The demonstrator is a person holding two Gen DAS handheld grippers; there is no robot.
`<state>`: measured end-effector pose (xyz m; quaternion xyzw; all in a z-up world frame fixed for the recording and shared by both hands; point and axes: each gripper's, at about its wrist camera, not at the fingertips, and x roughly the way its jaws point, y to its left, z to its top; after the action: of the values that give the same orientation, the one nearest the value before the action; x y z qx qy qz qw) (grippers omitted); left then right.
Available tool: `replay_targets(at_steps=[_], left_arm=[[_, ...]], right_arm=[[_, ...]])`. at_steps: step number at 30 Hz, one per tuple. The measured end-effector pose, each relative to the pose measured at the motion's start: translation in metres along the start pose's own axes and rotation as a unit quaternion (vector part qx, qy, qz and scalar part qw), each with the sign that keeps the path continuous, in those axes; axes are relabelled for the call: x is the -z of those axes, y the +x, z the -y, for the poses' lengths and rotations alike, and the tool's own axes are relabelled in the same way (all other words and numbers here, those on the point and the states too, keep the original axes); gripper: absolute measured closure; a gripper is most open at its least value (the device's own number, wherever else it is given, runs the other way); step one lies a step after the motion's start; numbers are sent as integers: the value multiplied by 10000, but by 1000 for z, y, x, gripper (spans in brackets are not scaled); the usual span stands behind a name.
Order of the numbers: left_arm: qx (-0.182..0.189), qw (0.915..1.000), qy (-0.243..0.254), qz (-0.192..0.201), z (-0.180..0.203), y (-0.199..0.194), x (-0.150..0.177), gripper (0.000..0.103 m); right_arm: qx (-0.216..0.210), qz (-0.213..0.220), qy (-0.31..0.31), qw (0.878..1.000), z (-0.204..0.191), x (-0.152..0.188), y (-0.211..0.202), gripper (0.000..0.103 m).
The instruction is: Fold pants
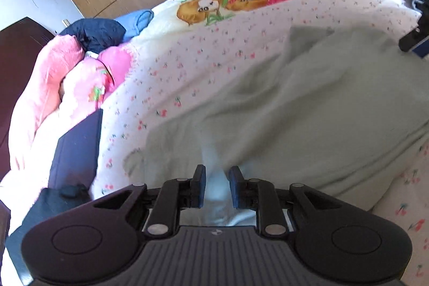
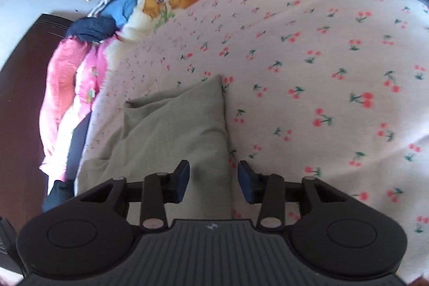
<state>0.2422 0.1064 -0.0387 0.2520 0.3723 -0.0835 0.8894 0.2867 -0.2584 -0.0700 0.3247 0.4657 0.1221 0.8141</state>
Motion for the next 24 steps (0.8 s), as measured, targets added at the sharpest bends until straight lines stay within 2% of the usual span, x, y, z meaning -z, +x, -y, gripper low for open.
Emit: replay_targets(at_steps=[2,6,7,8,9,10,12,14,16,18,21,23,24], left_arm=[[-79,10000,-17,-15,2,1,-7,68],[-85,9998,-124,123,3,-4,-17,68],[-69,9999,-83,130,5,-4,-17,67],[-35,10000,-22,76,7,-1,-16,67],[-35,10000,54,-10,11,5,-15,67],[-32,9998,142,-137,14,11,-13,67],[140,9986,307,-398,24,22,-11,67],[116,9980,504,-360,38,21,-12,75],[237,9970,683,-264,55,13,-18,75],[365,9961,772,-210,69,8,-24,75],[374,9957,817,-243,79,4,-25,75],[378,9955,859,-152,75,-4,-27,70],[374,9964,758,-88,70,-10,-28,68]], right_arm=[[-175,0,105,9998,5,-5,9,60],[-789,-484,244,9954,1,-12,50,59],[-855,-516,255,9947,1,-10,54,65],[-854,-592,462,9935,3,-9,57,97],[-918,-810,816,9891,9,-8,61,96],[-1007,-829,1000,9864,11,-8,56,97],[-986,-645,815,9897,6,-13,35,98],[-772,-577,541,9939,1,-21,17,99],[-310,-567,117,9978,3,-28,8,100],[-29,-651,106,9978,15,-35,5,100],[328,-870,-387,9949,16,-36,-8,99],[1046,-813,-807,9879,6,-38,-19,98],[1361,-612,-1050,9832,-3,-42,-29,97]])
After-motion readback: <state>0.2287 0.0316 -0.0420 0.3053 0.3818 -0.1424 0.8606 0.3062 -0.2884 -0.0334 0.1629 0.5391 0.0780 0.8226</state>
